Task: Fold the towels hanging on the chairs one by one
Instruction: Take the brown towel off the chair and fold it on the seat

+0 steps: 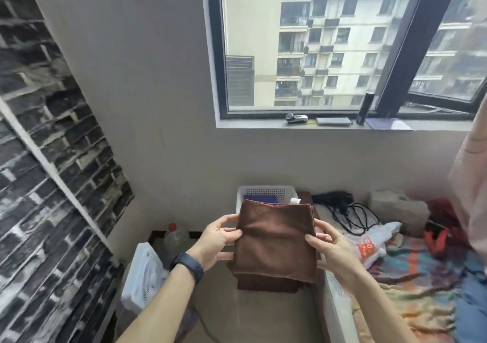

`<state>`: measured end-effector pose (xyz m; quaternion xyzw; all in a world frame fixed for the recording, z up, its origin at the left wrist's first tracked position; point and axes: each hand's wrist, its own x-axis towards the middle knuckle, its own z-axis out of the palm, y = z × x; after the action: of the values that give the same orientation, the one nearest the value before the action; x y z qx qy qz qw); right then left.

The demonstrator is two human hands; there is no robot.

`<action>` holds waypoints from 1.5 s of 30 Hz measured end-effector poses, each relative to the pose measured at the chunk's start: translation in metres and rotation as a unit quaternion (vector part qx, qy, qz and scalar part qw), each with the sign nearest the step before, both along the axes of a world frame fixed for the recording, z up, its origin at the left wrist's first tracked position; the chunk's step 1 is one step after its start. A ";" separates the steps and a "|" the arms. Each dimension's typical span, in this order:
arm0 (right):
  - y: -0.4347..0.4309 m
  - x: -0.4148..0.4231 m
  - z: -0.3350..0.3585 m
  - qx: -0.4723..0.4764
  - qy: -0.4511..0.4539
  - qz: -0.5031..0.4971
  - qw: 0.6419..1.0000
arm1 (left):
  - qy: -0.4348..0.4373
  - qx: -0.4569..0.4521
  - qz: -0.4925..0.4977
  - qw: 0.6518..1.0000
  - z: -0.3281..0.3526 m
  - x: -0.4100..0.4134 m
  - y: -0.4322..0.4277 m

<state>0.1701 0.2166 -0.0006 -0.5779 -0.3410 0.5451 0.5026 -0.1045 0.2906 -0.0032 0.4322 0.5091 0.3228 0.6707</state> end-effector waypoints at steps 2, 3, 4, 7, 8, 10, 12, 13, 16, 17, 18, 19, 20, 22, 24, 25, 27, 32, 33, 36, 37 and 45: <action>0.030 0.013 -0.009 -0.019 -0.003 0.007 1.000 | 0.009 -0.016 0.008 1.000 -0.013 0.014 0.027; 0.045 0.018 -0.015 -0.028 -0.004 0.010 1.000 | 0.011 -0.025 0.010 1.000 -0.021 0.021 0.040; 0.059 0.023 -0.021 -0.039 -0.006 0.012 0.999 | 0.014 -0.035 0.012 0.999 -0.028 0.026 0.053; 0.103 0.035 -0.043 -0.076 -0.012 0.016 0.997 | 0.027 -0.063 0.017 0.998 -0.050 0.040 0.091; 0.116 0.037 -0.051 -0.089 -0.015 0.018 0.996 | 0.031 -0.072 0.018 0.997 -0.057 0.043 0.102; 0.147 0.042 -0.068 -0.112 -0.020 0.020 0.993 | 0.036 -0.088 0.019 0.995 -0.074 0.047 0.129; 0.178 0.045 -0.085 -0.134 -0.029 0.026 0.990 | 0.040 -0.106 0.019 0.993 -0.093 0.051 0.158; 0.194 0.046 -0.094 -0.145 -0.033 0.027 0.988 | 0.042 -0.115 0.022 0.992 -0.104 0.052 0.172; 0.239 0.049 -0.125 -0.194 -0.042 0.022 0.980 | 0.054 -0.155 0.028 0.986 -0.133 0.058 0.210; 0.253 0.050 -0.136 -0.212 -0.051 0.023 0.976 | 0.059 -0.172 0.029 0.983 -0.142 0.061 0.221; 0.266 0.050 -0.147 -0.230 -0.062 0.026 0.971 | 0.067 -0.189 0.028 0.979 -0.150 0.062 0.232; 0.278 0.051 -0.157 -0.245 -0.071 0.029 0.967 | 0.075 -0.204 0.025 0.976 -0.158 0.063 0.243; 0.289 0.050 -0.166 -0.259 -0.075 0.031 0.963 | 0.081 -0.217 0.020 0.973 -0.166 0.064 0.254; 0.312 0.049 -0.178 -0.285 -0.078 0.036 0.955 | 0.092 -0.236 0.019 0.967 -0.179 0.066 0.277; 0.333 0.046 -0.189 -0.303 -0.085 0.034 0.948 | 0.115 -0.247 0.020 0.962 -0.188 0.068 0.300; 0.343 0.045 -0.196 -0.306 -0.092 0.036 0.947 | 0.123 -0.249 0.022 0.960 -0.193 0.069 0.311; 0.365 0.044 -0.213 -0.309 -0.104 0.041 0.945 | 0.153 -0.241 0.023 0.958 -0.210 0.070 0.333; 0.415 0.043 -0.252 -0.323 -0.118 0.048 0.938 | 0.266 -0.186 0.007 0.946 -0.241 0.079 0.378; 0.424 0.043 -0.259 -0.325 -0.121 0.052 0.937 | 0.285 -0.174 0.005 0.943 -0.243 0.082 0.386; 0.445 0.046 -0.279 -0.328 -0.131 0.048 0.934 | 0.346 -0.144 -0.009 0.927 -0.256 0.090 0.403; 0.448 0.046 -0.282 -0.327 -0.132 0.045 0.935 | 0.370 -0.132 -0.015 0.920 -0.259 0.092 0.405; 0.459 0.054 -0.315 -0.324 -0.122 0.034 0.937 | 0.508 -0.054 -0.077 0.856 -0.277 0.116 0.417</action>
<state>0.2245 0.6759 -0.3151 -0.7598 -0.2238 0.5679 0.2238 0.0112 0.7078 -0.2798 0.5368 0.7610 -0.0225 0.3637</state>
